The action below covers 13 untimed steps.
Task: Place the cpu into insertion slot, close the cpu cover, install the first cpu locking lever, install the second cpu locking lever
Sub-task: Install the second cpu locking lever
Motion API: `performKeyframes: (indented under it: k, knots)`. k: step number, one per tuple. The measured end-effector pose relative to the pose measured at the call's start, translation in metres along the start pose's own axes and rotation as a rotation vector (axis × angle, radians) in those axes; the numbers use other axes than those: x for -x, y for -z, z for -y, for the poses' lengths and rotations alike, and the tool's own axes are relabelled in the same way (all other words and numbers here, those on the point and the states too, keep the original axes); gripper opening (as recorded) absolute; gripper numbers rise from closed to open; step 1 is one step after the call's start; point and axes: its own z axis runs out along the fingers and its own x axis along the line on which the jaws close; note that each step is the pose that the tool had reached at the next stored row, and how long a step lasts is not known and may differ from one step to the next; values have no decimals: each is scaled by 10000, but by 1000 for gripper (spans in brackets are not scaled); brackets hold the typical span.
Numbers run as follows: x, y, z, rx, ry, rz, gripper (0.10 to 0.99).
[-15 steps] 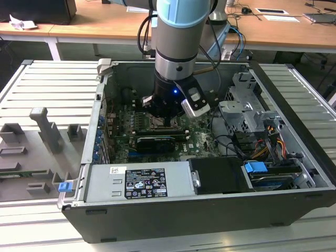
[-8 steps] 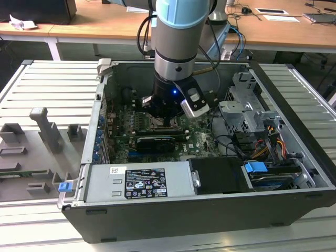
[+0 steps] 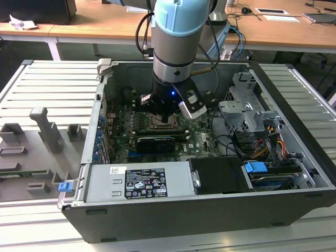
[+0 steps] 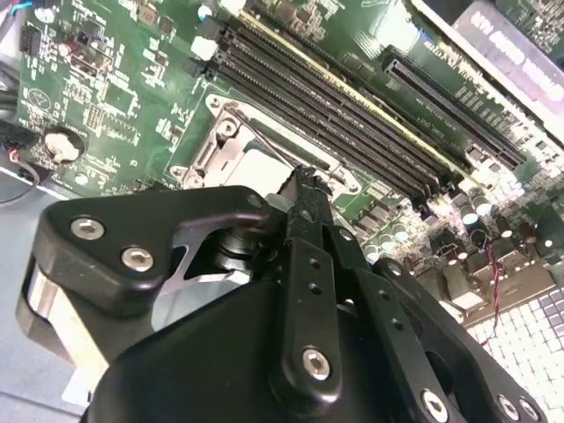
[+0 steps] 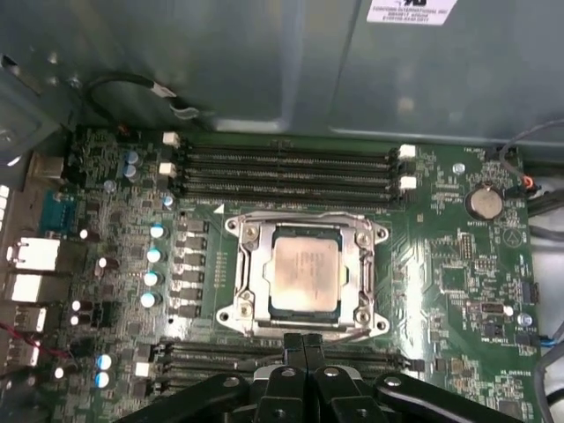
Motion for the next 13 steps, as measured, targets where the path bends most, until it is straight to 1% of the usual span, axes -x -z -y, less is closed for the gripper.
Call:
performKeyframes:
  k: [1, 2, 5, 6, 7, 9, 11, 13]
  knots:
    - [-42, -1, -2, 47, 5, 14, 106]
    - [-66, -6, -3, 61, 4, 18, 106]
    - [-98, -94, 17, 61, 4, 18, 106]
    - [-141, -122, 22, 61, 5, 18, 106]
    - [-163, -146, 27, 61, 5, 18, 106]
    - [-182, -188, 36, 60, 4, 18, 106]
    - [-185, -234, 46, 66, 11, 16, 106]
    - [-194, -243, 53, 89, 20, 15, 106]
